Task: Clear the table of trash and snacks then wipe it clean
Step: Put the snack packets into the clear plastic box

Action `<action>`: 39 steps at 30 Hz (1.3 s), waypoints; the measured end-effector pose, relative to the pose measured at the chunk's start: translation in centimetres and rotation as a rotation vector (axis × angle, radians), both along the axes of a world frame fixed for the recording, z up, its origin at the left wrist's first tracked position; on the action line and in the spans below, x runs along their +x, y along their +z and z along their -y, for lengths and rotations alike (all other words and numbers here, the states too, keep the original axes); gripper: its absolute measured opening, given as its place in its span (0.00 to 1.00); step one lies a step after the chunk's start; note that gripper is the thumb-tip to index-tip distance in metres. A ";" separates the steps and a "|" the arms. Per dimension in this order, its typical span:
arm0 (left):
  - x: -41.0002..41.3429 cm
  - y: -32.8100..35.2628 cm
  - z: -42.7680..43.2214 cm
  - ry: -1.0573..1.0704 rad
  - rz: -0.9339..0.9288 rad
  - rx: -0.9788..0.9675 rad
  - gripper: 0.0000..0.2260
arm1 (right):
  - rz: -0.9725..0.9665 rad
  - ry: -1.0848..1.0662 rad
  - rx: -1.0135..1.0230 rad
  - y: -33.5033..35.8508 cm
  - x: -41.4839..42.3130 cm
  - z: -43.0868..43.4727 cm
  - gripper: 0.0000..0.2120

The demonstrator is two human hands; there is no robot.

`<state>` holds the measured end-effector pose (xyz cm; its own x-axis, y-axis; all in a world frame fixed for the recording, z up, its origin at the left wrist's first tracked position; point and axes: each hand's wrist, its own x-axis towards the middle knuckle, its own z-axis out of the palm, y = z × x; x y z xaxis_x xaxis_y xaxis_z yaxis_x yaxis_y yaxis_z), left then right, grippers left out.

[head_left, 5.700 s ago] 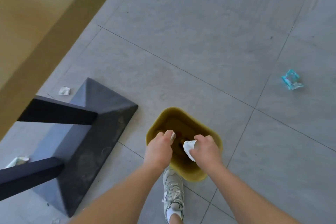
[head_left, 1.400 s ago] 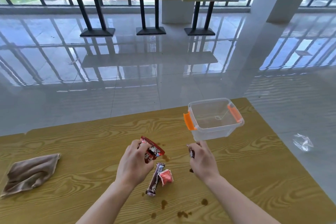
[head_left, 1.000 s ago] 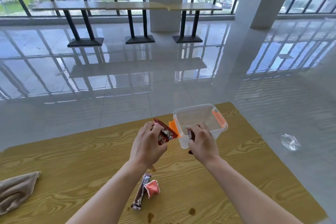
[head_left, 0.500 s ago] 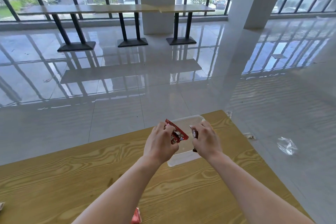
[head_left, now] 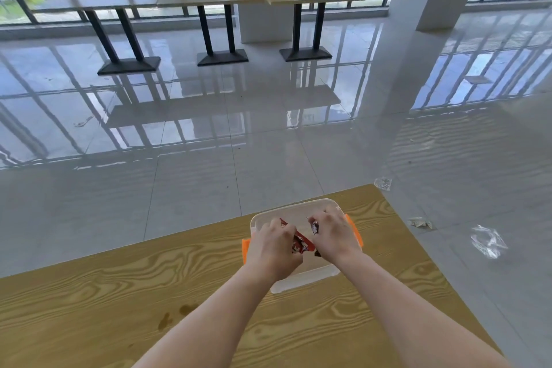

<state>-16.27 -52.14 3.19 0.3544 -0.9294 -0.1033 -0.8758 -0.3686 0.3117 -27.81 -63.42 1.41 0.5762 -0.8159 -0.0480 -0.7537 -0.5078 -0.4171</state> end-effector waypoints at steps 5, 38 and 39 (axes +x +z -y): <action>0.0 -1.0 0.5 -0.045 0.070 0.064 0.09 | -0.089 0.015 0.044 -0.8 -0.1 0.2 0.16; 3.8 0.0 -15.5 0.240 -0.068 -0.238 0.20 | 0.224 0.220 -0.078 4.2 1.5 -11.3 0.15; 3.9 -0.1 -16.5 0.258 -0.070 -0.229 0.20 | 0.224 0.249 -0.082 4.2 1.9 -12.4 0.15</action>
<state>-12.40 -35.66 3.09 0.5796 -0.8122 0.0654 -0.7368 -0.4881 0.4679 -25.89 -51.04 5.65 0.7467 -0.6450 0.1626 -0.4967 -0.7033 -0.5086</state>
